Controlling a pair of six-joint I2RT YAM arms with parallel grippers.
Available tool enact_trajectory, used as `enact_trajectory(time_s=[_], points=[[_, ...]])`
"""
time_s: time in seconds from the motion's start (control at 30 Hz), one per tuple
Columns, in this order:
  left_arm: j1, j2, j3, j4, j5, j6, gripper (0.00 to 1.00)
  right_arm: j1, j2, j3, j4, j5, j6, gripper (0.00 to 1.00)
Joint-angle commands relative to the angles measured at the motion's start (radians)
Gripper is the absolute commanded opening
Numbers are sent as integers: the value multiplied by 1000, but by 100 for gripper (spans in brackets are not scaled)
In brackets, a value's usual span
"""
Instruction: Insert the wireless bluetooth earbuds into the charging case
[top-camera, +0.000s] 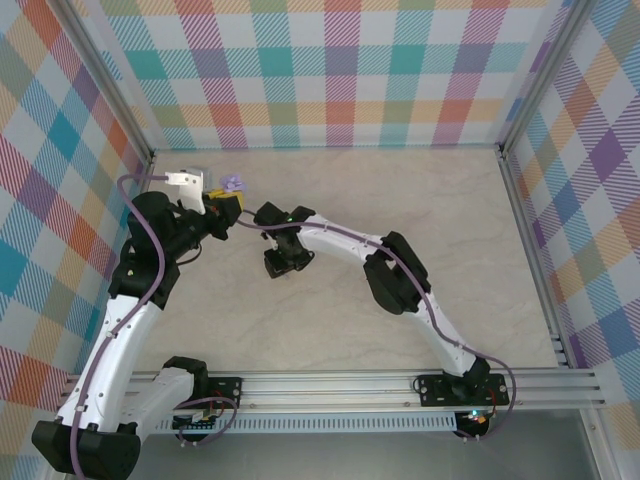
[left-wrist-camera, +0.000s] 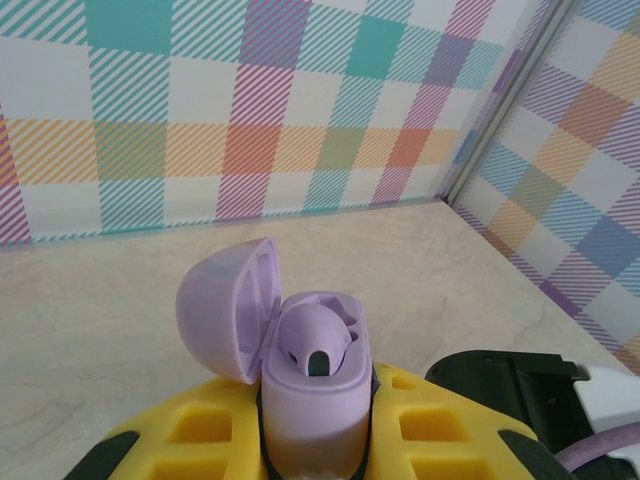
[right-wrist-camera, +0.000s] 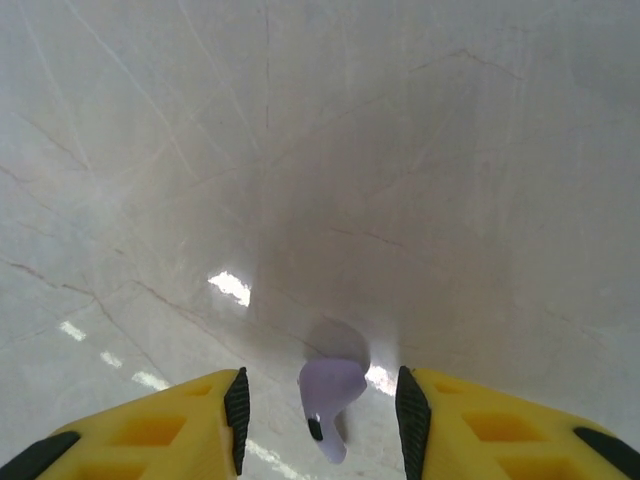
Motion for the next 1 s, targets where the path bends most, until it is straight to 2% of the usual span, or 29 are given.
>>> enact_trajectory(time_s=[0.0, 0.47, 0.67, 0.97], points=[[15, -18, -10, 14, 15, 6, 14, 14, 34, 55, -73, 34, -21, 44], [15, -20, -12, 21, 20, 0, 14, 41, 112, 139, -166, 136, -39, 35], [16, -20, -14, 22, 22, -1, 14, 40, 126, 143, -192, 191, -16, 26], [16, -15, -14, 23, 25, -1, 14, -27, 11, -8, -144, 235, 41, 23]])
